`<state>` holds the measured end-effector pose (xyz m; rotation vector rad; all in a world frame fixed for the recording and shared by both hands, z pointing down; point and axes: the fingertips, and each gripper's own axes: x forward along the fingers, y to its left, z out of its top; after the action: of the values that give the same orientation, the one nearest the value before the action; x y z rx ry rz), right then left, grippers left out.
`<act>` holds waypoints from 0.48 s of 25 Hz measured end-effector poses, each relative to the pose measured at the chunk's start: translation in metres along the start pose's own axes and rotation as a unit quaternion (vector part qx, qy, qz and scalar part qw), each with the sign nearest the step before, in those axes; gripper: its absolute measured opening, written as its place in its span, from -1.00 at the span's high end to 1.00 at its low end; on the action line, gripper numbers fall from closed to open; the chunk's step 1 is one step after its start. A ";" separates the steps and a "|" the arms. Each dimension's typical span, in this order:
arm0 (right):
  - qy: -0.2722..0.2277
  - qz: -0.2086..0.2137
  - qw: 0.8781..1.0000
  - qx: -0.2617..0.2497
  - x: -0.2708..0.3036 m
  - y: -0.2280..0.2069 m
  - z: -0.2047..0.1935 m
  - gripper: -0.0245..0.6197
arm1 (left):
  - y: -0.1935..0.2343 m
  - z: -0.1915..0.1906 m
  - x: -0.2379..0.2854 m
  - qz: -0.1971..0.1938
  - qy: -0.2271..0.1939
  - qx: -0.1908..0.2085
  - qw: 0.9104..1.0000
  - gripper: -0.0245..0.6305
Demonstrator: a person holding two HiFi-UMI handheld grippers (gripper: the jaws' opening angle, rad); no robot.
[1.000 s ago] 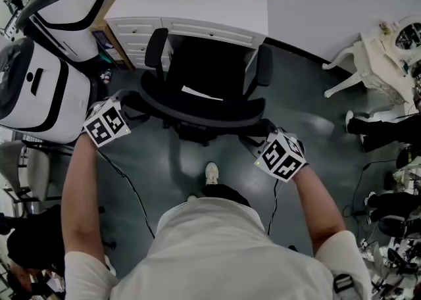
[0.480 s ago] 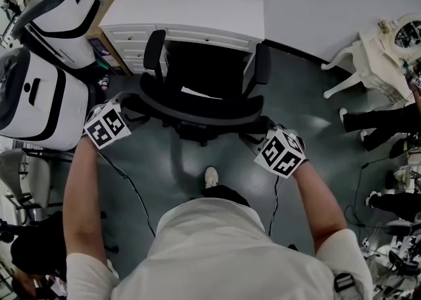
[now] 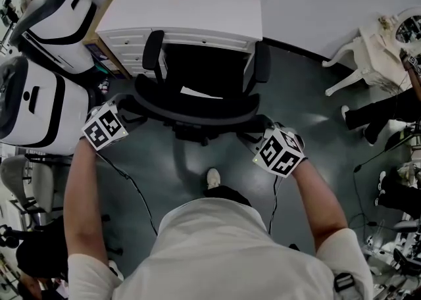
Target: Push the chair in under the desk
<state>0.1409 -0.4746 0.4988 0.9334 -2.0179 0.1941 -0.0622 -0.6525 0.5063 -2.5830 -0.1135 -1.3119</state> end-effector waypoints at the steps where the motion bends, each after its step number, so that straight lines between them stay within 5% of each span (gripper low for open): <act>1: -0.002 0.001 1.000 0.000 0.000 -0.001 0.001 0.61 | 0.002 0.000 0.000 0.000 0.001 0.000 1.000 0.26; 12: -0.009 0.002 1.000 -0.001 0.003 -0.002 0.003 0.61 | 0.008 -0.002 0.001 -0.007 0.003 0.002 1.000 0.26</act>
<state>0.1396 -0.4792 0.4985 0.9325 -2.0359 0.1877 -0.0614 -0.6608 0.5069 -2.5785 -0.1336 -1.3239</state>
